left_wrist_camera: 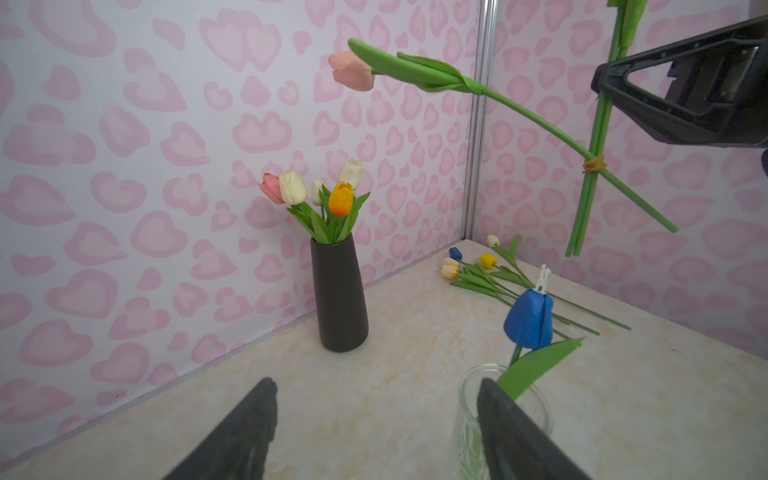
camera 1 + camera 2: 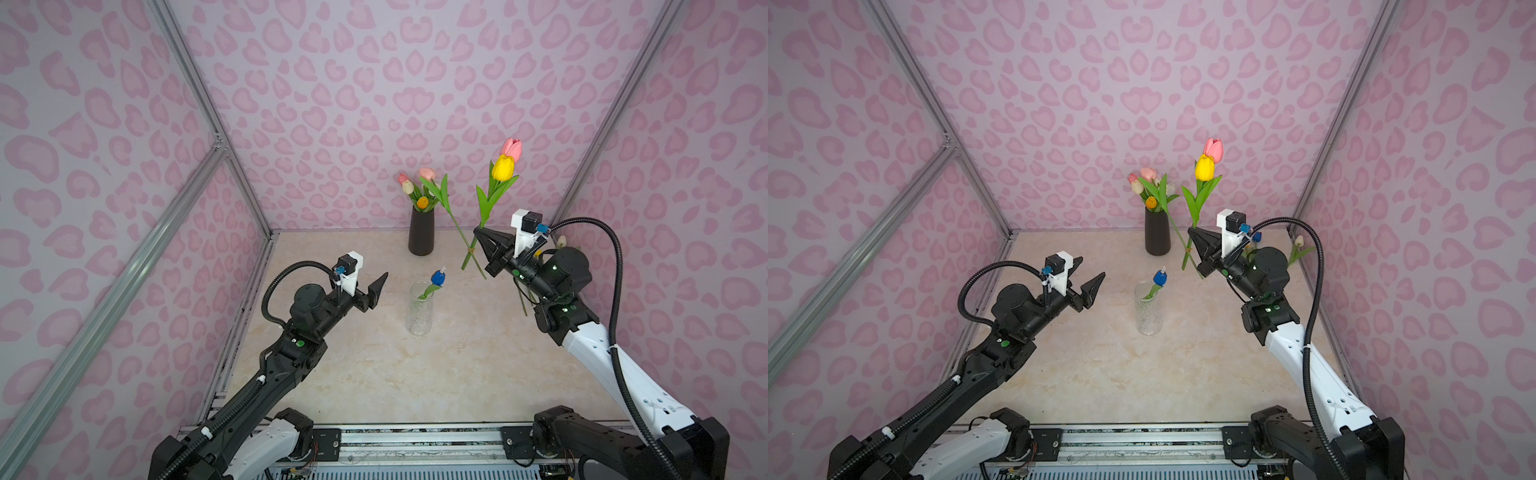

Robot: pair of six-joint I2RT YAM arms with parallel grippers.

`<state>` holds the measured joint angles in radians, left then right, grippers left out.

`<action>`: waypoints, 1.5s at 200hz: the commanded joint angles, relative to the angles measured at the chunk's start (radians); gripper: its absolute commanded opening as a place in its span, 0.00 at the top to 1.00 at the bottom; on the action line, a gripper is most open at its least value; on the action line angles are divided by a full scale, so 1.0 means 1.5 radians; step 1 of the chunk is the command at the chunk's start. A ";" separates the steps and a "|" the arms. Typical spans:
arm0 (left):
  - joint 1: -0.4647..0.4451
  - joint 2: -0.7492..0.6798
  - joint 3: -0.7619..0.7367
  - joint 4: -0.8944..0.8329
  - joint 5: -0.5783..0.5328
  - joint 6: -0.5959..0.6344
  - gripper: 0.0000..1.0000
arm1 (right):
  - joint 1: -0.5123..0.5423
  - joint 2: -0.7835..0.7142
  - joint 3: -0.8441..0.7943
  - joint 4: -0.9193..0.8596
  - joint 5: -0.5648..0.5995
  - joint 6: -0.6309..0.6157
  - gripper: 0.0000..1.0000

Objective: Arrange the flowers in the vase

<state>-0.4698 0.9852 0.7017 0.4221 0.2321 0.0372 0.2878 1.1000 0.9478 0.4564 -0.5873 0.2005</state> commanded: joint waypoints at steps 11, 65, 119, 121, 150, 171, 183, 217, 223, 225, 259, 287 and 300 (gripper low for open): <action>0.000 0.026 0.054 0.031 0.101 -0.017 0.12 | 0.028 -0.008 -0.002 0.053 -0.045 -0.011 1.00; -0.003 0.109 0.176 0.026 0.265 -0.033 0.10 | 0.126 0.026 0.005 0.100 -0.035 -0.043 1.00; -0.007 0.136 0.222 0.019 0.310 -0.028 0.18 | 0.183 0.075 0.029 0.104 -0.043 -0.061 1.00; -0.007 0.137 0.223 0.019 0.312 -0.028 0.18 | 0.185 0.077 0.030 0.101 -0.042 -0.063 1.00; -0.012 0.127 0.227 0.014 0.328 -0.023 0.26 | 0.193 0.099 0.052 0.053 -0.041 -0.082 1.00; -0.012 0.121 0.227 0.009 0.329 -0.018 0.29 | 0.195 0.124 0.078 0.016 -0.064 -0.086 1.00; -0.012 0.120 0.225 0.011 0.328 -0.016 0.37 | 0.197 0.138 0.090 -0.003 -0.078 -0.086 1.00; -0.013 0.123 0.230 0.006 0.323 -0.012 0.48 | 0.202 0.162 0.107 -0.044 -0.107 -0.102 1.00; -0.013 0.124 0.230 0.006 0.323 -0.010 0.48 | 0.204 0.163 0.107 -0.047 -0.110 -0.102 1.00; -0.013 0.125 0.230 0.006 0.322 -0.010 0.48 | 0.203 0.164 0.108 -0.047 -0.112 -0.103 1.00; -0.013 0.138 0.238 0.002 0.322 -0.007 0.55 | 0.204 0.177 0.124 -0.086 -0.155 -0.123 1.00; -0.013 0.146 0.244 -0.003 0.319 -0.005 0.60 | 0.204 0.187 0.142 -0.126 -0.180 -0.145 0.99; -0.013 0.148 0.242 0.000 0.311 -0.007 0.63 | 0.204 0.190 0.147 -0.135 -0.195 -0.152 0.97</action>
<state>-0.4904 1.2018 1.0534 0.4122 0.7067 0.0212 0.5934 1.3731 1.1561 0.2966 -0.8173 0.0059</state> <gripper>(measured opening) 0.384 0.048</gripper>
